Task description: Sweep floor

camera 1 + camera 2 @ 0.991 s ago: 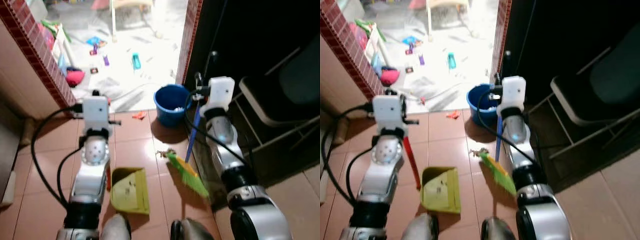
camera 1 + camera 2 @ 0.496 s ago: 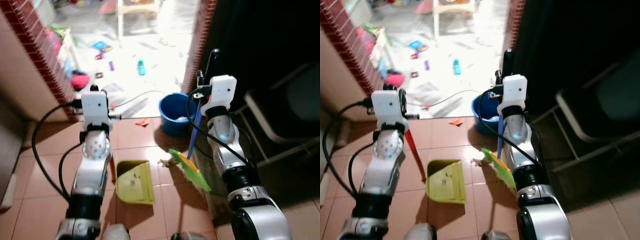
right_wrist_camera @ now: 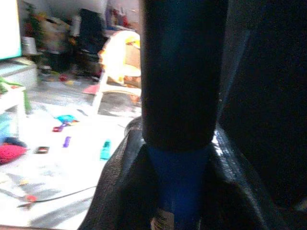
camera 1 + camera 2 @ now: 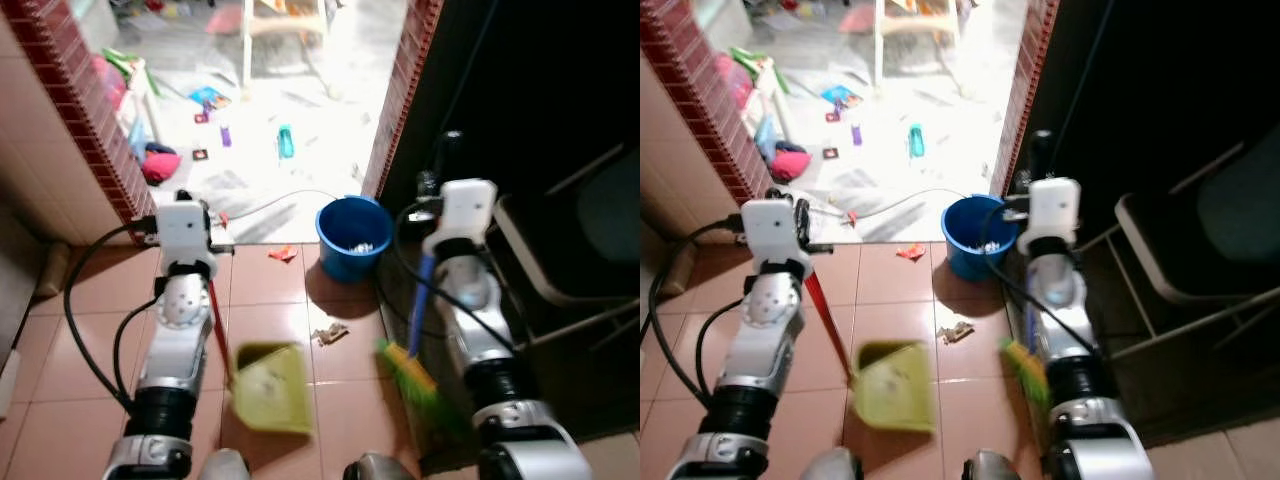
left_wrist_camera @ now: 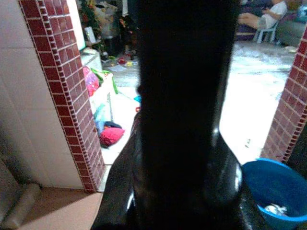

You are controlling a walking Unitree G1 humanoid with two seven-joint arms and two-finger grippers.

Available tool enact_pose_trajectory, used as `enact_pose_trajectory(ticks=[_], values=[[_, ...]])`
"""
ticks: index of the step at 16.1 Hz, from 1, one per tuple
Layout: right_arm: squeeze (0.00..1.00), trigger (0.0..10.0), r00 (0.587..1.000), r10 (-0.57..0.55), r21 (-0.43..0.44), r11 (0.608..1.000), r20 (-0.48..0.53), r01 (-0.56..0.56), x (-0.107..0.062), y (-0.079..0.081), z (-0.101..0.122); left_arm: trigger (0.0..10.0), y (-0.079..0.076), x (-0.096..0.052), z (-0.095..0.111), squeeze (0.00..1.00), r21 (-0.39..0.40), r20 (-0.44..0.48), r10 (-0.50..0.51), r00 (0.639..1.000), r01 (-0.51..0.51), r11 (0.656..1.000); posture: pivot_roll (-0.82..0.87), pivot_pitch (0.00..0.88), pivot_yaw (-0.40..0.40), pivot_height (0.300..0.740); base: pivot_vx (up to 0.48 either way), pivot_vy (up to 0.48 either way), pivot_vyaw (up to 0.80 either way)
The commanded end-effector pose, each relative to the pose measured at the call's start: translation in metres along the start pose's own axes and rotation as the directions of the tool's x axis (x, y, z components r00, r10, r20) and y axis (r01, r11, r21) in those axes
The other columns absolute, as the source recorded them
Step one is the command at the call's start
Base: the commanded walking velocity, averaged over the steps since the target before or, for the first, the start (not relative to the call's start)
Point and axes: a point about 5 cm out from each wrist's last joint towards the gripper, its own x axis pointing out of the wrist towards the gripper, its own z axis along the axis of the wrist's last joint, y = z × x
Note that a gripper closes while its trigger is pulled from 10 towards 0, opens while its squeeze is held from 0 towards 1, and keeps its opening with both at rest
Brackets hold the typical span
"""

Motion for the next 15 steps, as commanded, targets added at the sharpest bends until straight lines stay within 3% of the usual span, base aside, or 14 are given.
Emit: enact_pose_trajectory(ticks=[1,4,6,8,10,12,15], values=[[0.00,10.0,0.999,-0.011,0.025,1.000,0.051,0.009,0.006,-0.003,0.013,10.0,-0.003,0.006,0.018,0.00,0.044,0.085,-0.051,0.995,0.047,0.998,-0.03,0.042,-0.057,0.740,0.000,0.000,0.00],[0.00,10.0,1.000,0.021,0.023,1.000,0.022,-0.022,0.006,-0.002,0.010,10.0,-0.005,0.004,0.012,0.00,0.062,0.037,-0.109,0.993,0.106,0.992,-0.01,0.066,-0.080,0.740,0.000,0.000,0.00],[0.00,10.0,1.000,0.002,-0.005,1.000,0.017,-0.002,0.006,-0.002,0.010,10.0,-0.010,0.003,0.014,0.00,0.093,0.063,-0.137,0.989,0.131,0.987,-0.01,0.071,-0.076,0.740,0.000,0.000,0.00],[0.00,10.0,0.999,-0.042,0.033,0.999,0.026,0.041,0.006,-0.002,0.012,10.0,-0.014,-0.001,0.016,0.00,0.123,0.105,-0.161,0.981,0.148,0.981,-0.02,0.073,-0.060,0.740,0.000,0.000,0.00],[0.00,10.0,0.995,-0.096,0.042,0.994,-0.011,0.096,0.004,-0.006,0.009,10.0,-0.014,-0.009,0.007,0.00,0.067,0.077,-0.135,0.988,0.130,0.989,-0.04,0.082,-0.057,0.740,0.000,0.000,0.00],[0.00,10.0,0.990,-0.135,0.021,0.991,-0.025,0.136,0.004,-0.012,0.007,10.0,-0.012,-0.013,0.006,0.00,0.101,0.092,-0.109,0.990,0.100,0.990,-0.04,0.096,-0.060,0.740,0.000,0.000,0.00],[0.00,10.0,0.982,-0.184,0.027,0.982,-0.040,0.185,0.007,-0.021,0.004,10.0,-0.003,-0.011,0.005,0.00,0.080,0.087,-0.045,0.995,0.038,0.996,-0.03,0.095,-0.062,0.740,0.000,0.000,0.00]])
